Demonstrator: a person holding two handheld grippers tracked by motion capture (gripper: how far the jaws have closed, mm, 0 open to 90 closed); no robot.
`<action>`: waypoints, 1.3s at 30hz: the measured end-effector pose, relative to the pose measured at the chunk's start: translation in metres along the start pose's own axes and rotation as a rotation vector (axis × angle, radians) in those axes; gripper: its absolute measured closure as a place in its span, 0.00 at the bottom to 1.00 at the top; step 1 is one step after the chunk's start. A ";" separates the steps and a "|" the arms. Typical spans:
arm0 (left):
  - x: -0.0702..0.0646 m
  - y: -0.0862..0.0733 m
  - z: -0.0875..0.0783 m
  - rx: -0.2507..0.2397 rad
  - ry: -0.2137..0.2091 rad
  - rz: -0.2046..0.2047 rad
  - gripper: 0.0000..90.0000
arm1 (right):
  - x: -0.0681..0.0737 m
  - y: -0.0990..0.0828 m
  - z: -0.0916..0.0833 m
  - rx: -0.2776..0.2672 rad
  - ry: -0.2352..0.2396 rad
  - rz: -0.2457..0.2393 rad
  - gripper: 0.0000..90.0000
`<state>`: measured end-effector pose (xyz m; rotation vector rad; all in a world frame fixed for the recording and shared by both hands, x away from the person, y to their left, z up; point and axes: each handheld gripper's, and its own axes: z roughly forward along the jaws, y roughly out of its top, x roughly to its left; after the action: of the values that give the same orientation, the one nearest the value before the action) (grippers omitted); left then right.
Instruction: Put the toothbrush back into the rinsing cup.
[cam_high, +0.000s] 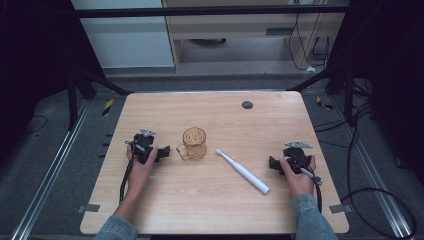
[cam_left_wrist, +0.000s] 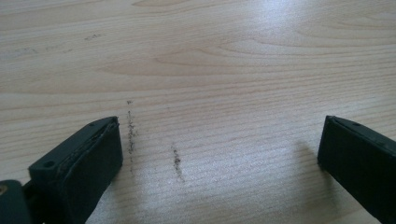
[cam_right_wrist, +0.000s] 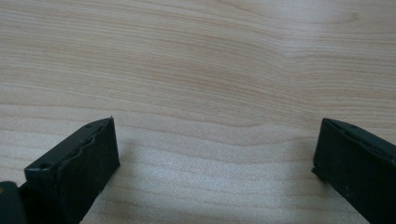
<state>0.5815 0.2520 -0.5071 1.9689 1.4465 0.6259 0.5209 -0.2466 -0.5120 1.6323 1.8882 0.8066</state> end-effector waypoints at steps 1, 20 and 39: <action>0.000 0.000 0.000 0.000 0.001 -0.002 0.00 | 0.000 0.000 0.000 -0.002 0.004 -0.003 0.00; 0.001 -0.001 -0.001 0.001 0.007 -0.004 0.00 | 0.003 0.002 -0.037 -0.057 0.081 -0.145 0.11; 0.002 -0.002 -0.002 0.000 0.005 -0.003 0.00 | 0.056 0.023 -0.070 -0.003 0.249 -0.352 0.16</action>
<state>0.5795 0.2542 -0.5072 1.9662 1.4525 0.6294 0.4786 -0.1959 -0.4475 1.1878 2.2600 0.8883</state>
